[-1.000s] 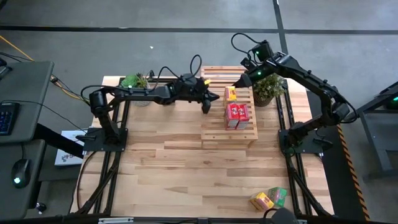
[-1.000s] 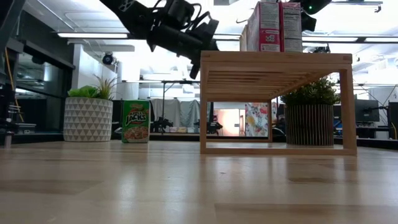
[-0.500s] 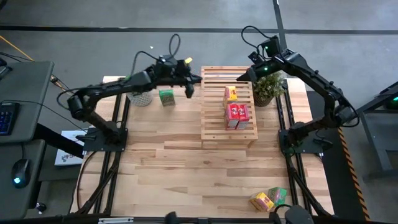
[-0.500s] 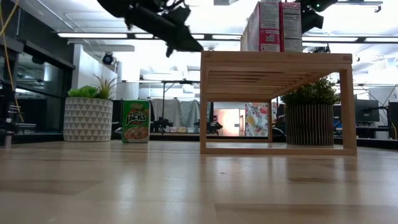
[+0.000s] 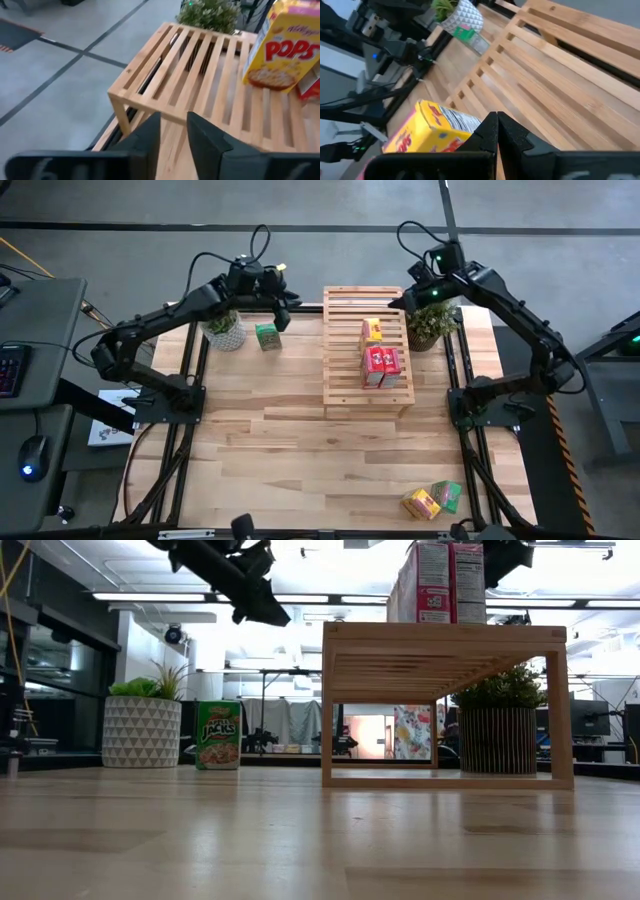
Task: Stack cereal on shelf
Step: Put the top green cereal box on the shelf
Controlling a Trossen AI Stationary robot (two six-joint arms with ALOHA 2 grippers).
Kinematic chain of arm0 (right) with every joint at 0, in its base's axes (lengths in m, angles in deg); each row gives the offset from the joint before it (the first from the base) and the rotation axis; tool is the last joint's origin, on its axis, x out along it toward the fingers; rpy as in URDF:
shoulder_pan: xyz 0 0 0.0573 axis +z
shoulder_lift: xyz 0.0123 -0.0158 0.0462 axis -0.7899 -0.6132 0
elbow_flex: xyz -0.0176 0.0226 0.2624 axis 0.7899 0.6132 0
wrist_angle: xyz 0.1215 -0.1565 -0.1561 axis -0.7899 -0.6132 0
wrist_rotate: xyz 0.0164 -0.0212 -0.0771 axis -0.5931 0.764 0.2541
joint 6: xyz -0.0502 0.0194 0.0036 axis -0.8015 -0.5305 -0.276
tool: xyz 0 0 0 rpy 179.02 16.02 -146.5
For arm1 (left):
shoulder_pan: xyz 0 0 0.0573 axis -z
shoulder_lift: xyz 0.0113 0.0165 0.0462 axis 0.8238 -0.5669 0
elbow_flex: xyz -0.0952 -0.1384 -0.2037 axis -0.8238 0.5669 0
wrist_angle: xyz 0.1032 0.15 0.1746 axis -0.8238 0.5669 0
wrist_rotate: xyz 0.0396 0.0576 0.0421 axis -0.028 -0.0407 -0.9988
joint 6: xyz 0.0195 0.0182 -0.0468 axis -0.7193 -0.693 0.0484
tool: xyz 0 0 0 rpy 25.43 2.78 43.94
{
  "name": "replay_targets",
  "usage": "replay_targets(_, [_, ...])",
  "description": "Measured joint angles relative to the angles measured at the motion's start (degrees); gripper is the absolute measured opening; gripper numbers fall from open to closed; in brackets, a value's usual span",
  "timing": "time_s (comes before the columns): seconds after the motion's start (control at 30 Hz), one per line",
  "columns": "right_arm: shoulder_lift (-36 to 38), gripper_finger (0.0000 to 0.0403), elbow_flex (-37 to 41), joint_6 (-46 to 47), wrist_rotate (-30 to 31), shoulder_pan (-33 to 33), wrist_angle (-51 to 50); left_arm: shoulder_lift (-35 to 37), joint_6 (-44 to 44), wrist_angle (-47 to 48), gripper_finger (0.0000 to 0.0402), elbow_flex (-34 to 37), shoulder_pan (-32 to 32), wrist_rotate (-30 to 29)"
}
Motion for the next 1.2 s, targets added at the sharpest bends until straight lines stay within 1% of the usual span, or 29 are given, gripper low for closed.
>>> replay_targets(0.1, [1.4,0.0,0.0,-0.8,2.3,0.0,-3.1,0.0,-0.8,0.5,0.0124,0.0,-0.5,0.0])
replay_targets(0.23, [3.3,0.0,0.0,-1.3,5.4,0.1,-7.1,0.0,-0.5,2.1,0.018,-0.1,-2.0,0.2])
replay_targets(0.3, [4.2,0.0,0.0,-1.3,6.8,0.0,-8.2,-0.4,-0.8,6.5,0.021,-2.0,-3.4,0.2])
replay_targets(0.37, [4.9,0.0,0.0,-1.3,7.5,0.0,-8.5,-1.4,-1.7,11.8,0.0237,-5.2,-4.5,0.0])
replay_targets(0.5, [5.6,0.0,0.0,-1.5,8.7,0.0,-8.4,-4.7,-2.6,22.7,0.0274,-11.2,-6.0,-2.5])
replay_targets(0.67, [5.6,0.0,0.0,-1.7,8.9,0.0,-8.4,-11.3,-2.5,33.5,0.0285,-14.0,-7.0,-3.0])
replay_targets(0.8, [5.6,0.0,0.0,-2.6,8.7,0.0,-8.5,-16.0,-0.5,38.5,0.0286,-14.3,-7.0,-5.6])
replay_targets(0.87, [5.6,0.0,0.0,-2.8,8.7,0.0,-8.7,-17.7,-0.5,39.4,0.0286,-14.3,-7.0,-7.1])
replay_targets(0.97, [5.6,0.0,0.0,-3.0,8.7,0.0,-9.1,-19.4,-0.9,39.6,0.0286,-14.3,-7.0,-7.2])
replay_targets(1.2, [5.6,0.0,0.0,-3.2,8.5,0.0,-10.4,-20.1,-5.7,41.4,0.0286,-14.3,-6.6,-7.4])
